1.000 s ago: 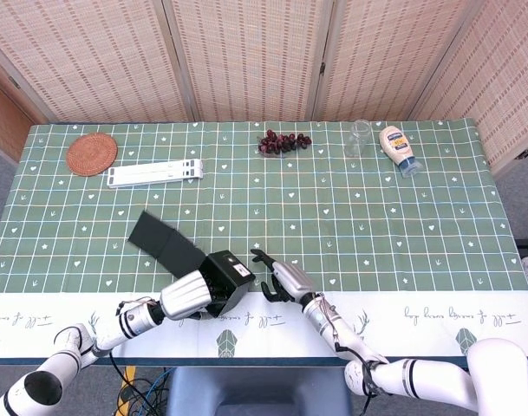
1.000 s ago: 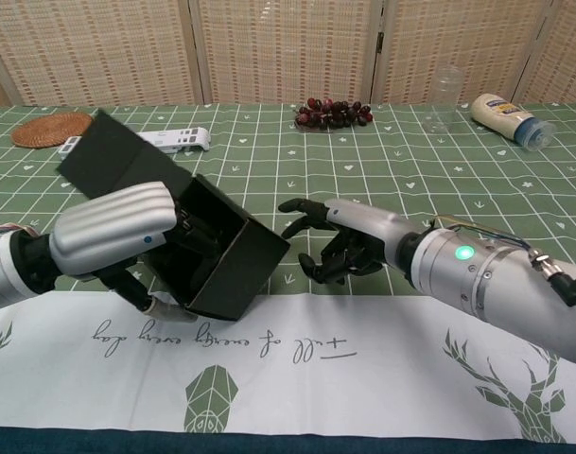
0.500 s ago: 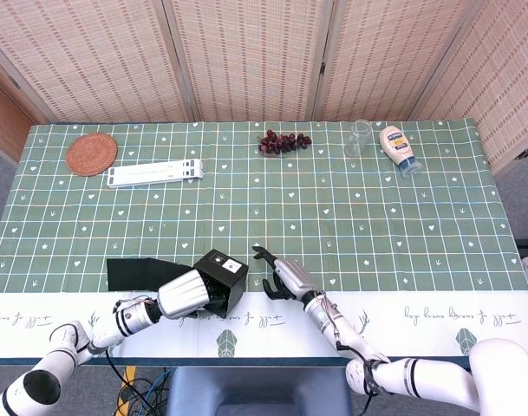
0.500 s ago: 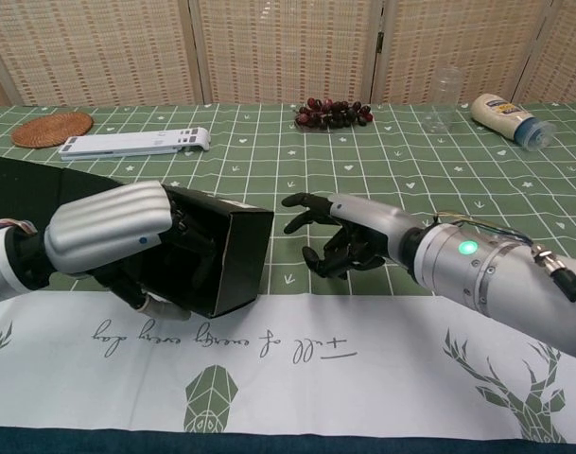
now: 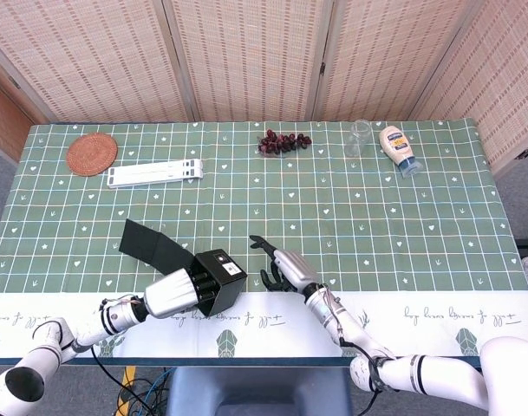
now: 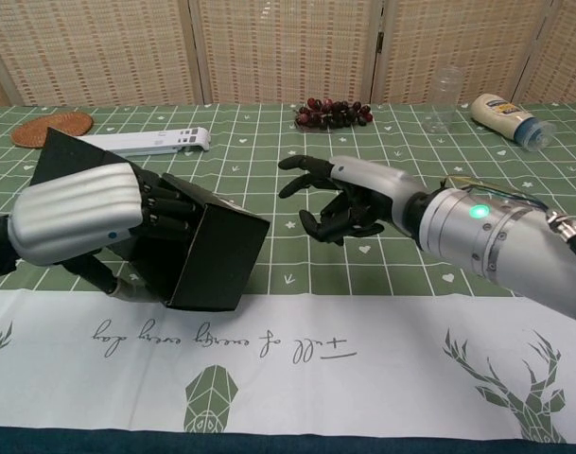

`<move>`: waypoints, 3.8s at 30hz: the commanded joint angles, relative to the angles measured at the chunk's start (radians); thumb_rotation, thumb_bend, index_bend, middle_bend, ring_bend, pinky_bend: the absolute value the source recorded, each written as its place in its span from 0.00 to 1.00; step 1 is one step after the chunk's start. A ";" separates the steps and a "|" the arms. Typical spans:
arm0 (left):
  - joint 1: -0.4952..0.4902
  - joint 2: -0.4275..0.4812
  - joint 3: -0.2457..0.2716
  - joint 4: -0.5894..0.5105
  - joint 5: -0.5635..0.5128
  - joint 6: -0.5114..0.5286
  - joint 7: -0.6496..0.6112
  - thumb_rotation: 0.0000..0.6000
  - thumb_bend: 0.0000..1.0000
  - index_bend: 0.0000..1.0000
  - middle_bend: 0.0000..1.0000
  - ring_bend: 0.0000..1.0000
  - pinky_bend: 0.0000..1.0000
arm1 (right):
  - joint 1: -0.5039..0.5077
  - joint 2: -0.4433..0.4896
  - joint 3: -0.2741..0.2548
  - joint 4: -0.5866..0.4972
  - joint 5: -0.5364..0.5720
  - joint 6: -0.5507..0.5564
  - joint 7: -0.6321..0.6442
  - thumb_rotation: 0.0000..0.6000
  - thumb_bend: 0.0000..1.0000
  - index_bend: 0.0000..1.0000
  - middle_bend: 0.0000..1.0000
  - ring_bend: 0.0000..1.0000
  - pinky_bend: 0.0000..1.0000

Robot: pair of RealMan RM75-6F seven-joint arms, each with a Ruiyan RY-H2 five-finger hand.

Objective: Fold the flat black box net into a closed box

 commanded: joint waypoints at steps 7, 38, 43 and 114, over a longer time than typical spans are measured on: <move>0.007 0.041 -0.012 -0.085 -0.006 0.014 0.048 1.00 0.14 0.37 0.24 0.37 0.72 | -0.013 0.005 -0.059 -0.008 -0.014 -0.023 -0.001 1.00 0.66 0.00 0.15 0.75 1.00; 0.178 0.441 -0.199 -1.033 -0.534 -0.441 -0.400 1.00 0.14 0.00 0.04 0.58 0.82 | -0.108 0.275 0.000 -0.263 -0.158 0.109 0.162 1.00 0.66 0.00 0.17 0.75 1.00; 0.201 0.428 -0.186 -1.054 -0.552 -0.500 -0.376 1.00 0.14 0.00 0.00 0.58 0.83 | -0.106 0.303 0.023 -0.285 -0.150 0.125 0.167 1.00 0.66 0.00 0.17 0.75 1.00; 0.243 0.110 -0.444 -0.906 -0.600 -0.664 -0.381 1.00 0.14 0.31 0.29 0.69 0.85 | -0.144 0.282 -0.030 -0.141 -0.118 0.102 0.330 1.00 0.65 0.00 0.20 0.74 1.00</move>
